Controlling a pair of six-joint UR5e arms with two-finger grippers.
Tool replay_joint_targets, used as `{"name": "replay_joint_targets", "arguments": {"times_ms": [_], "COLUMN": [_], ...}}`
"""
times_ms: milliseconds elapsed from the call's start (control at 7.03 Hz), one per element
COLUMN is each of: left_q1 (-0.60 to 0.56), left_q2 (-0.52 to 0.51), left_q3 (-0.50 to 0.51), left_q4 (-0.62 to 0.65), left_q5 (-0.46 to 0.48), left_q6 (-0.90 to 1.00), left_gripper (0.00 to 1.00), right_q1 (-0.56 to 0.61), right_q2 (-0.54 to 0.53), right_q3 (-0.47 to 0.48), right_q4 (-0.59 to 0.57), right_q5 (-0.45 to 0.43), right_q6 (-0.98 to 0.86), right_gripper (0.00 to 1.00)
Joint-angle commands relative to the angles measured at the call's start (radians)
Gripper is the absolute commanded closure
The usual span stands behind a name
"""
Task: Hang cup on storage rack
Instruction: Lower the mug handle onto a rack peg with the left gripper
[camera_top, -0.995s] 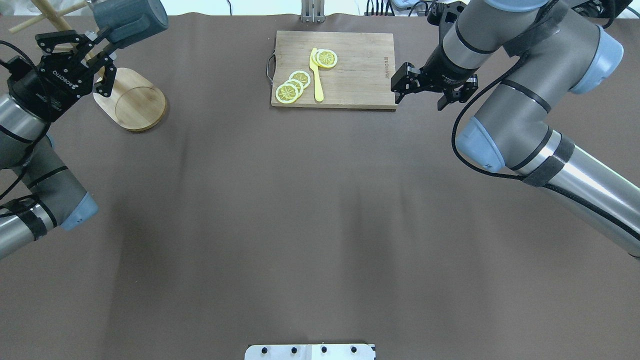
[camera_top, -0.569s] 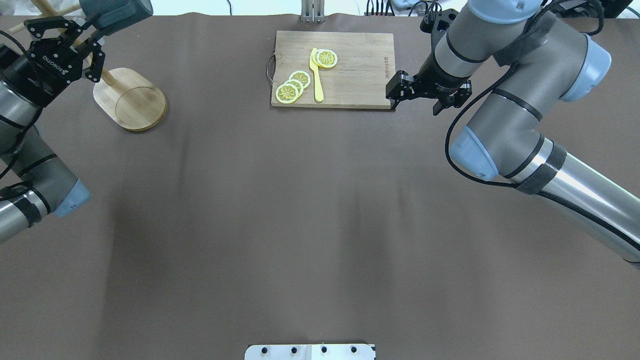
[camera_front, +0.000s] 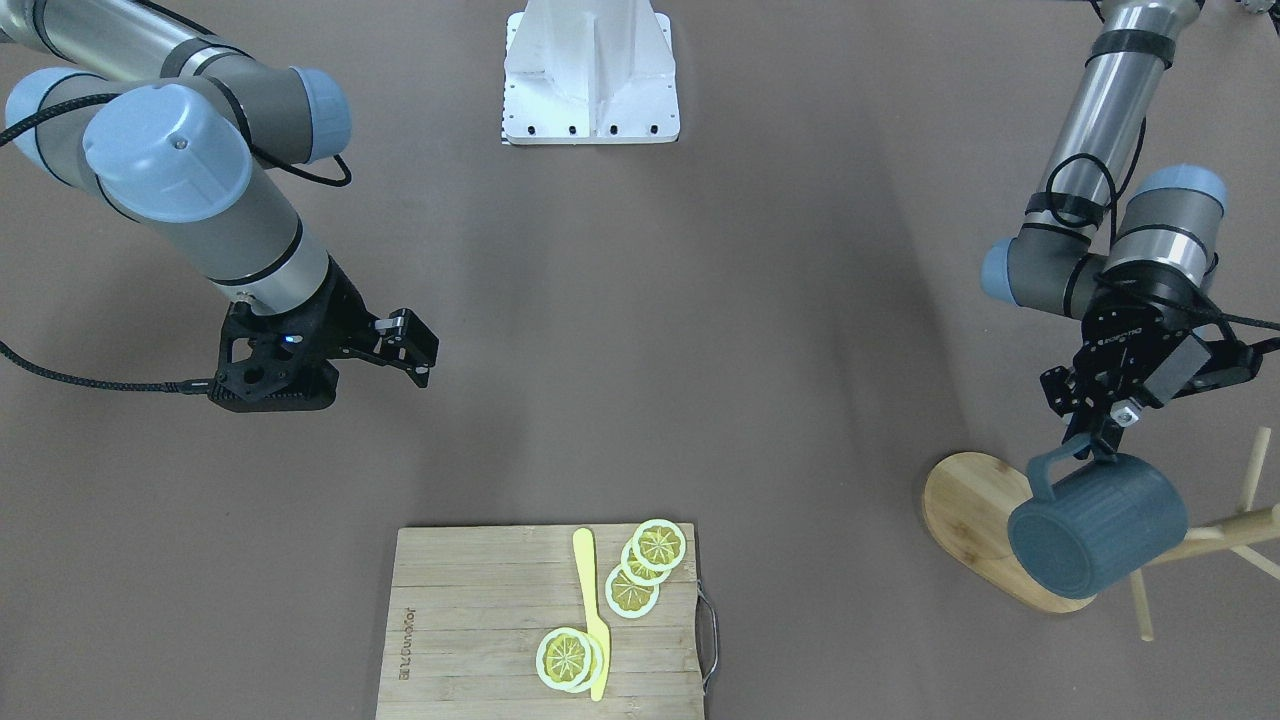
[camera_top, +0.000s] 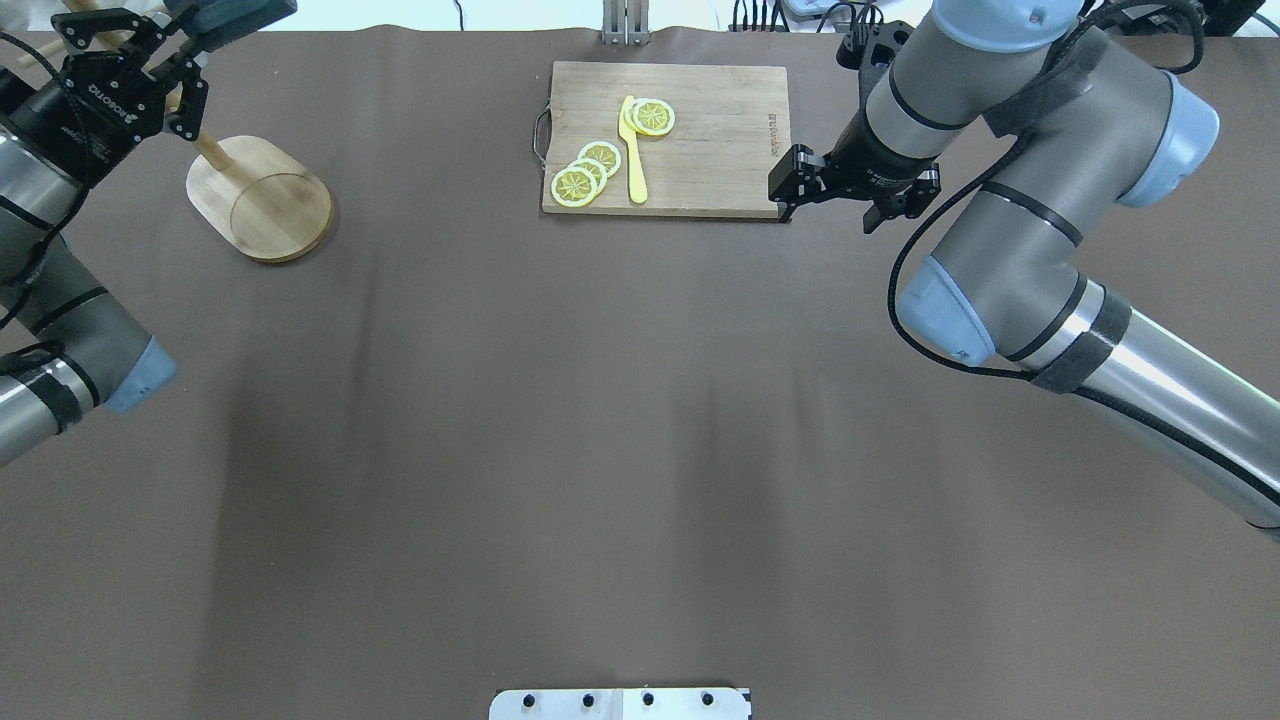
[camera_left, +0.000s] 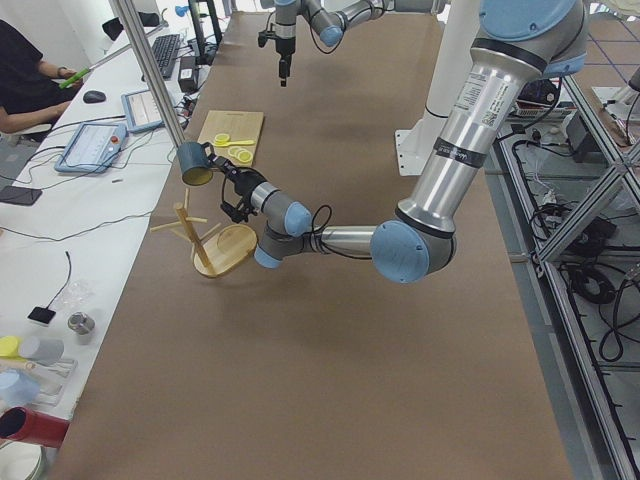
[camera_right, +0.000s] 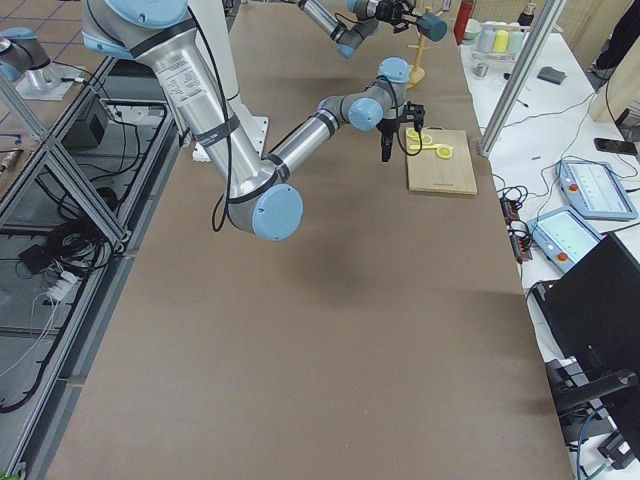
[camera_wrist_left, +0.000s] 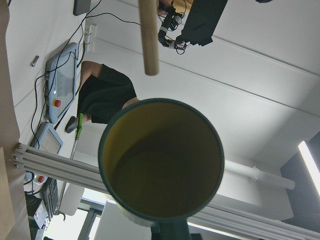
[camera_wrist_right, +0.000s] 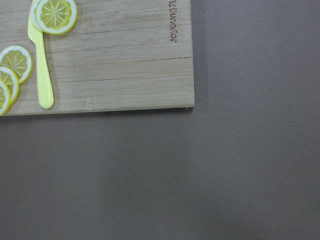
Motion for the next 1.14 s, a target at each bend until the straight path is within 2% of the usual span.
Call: {"name": "replay_joint_targets", "arguments": {"times_ms": [0, 995], "left_q1": [-0.021, -0.044], "left_q2": [-0.001, 0.005], "left_q3": [0.035, 0.101], "left_q4": [0.001, 0.001], "left_q5": [0.001, 0.001], "left_q6": [-0.053, -0.181], "left_gripper": [1.0, 1.0], "right_q1": [0.0, -0.009], "right_q2": [0.001, 0.004], "right_q3": [0.001, 0.016], "right_q4": [0.0, 0.0], "right_q5": [0.0, -0.002], "right_q6": [0.001, 0.021], "right_gripper": [0.0, 0.0]}}
